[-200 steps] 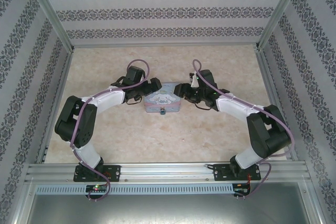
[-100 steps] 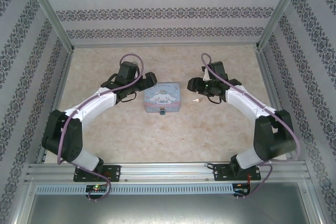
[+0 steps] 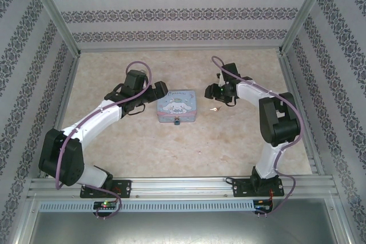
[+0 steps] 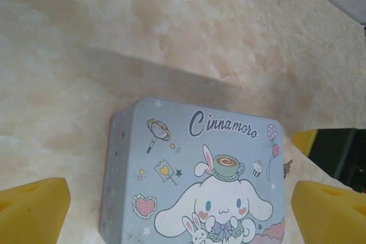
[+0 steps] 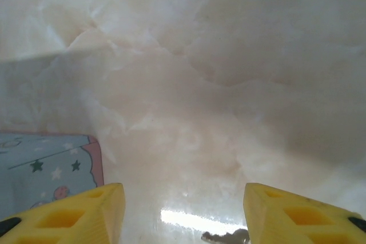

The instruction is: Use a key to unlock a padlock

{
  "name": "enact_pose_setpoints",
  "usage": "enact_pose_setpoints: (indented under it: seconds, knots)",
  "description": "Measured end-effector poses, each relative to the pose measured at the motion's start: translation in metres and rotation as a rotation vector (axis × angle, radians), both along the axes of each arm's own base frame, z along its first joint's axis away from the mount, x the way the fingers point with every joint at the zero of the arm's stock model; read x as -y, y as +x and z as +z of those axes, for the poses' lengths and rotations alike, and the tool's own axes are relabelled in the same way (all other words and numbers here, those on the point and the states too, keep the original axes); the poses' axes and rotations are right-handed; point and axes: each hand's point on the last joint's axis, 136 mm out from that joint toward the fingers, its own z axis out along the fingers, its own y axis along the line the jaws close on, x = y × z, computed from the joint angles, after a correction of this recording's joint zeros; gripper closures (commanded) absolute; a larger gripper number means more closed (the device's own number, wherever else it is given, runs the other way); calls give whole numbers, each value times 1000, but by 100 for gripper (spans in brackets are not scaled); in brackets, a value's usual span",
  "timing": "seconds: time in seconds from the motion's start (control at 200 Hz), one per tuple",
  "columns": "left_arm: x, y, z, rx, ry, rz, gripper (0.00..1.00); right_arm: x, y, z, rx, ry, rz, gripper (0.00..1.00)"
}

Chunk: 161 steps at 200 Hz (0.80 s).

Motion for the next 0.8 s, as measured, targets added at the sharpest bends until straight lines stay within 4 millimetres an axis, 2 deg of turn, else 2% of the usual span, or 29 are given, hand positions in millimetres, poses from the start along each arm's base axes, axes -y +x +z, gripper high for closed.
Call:
enact_pose_setpoints:
  seconds: [0.21,0.365,0.445,0.68,0.804]
  knots:
    - [1,-1,0,-4,-4,-6,0,1,-5,-13,-28,-2,-5,44]
    - [2,-1,0,-5,-7,-9,1,5,-20,-27,-66,-12,-5,44]
    - [2,-2,0,-6,-9,-12,0,5,-21,-24,-52,-5,-6,44]
    - [4,-2,0,-10,-17,-17,0,9,-51,-25,-76,3,-2,45]
    - [5,-1,-3,-14,-17,-18,0,1,-65,-25,-88,10,12,45]
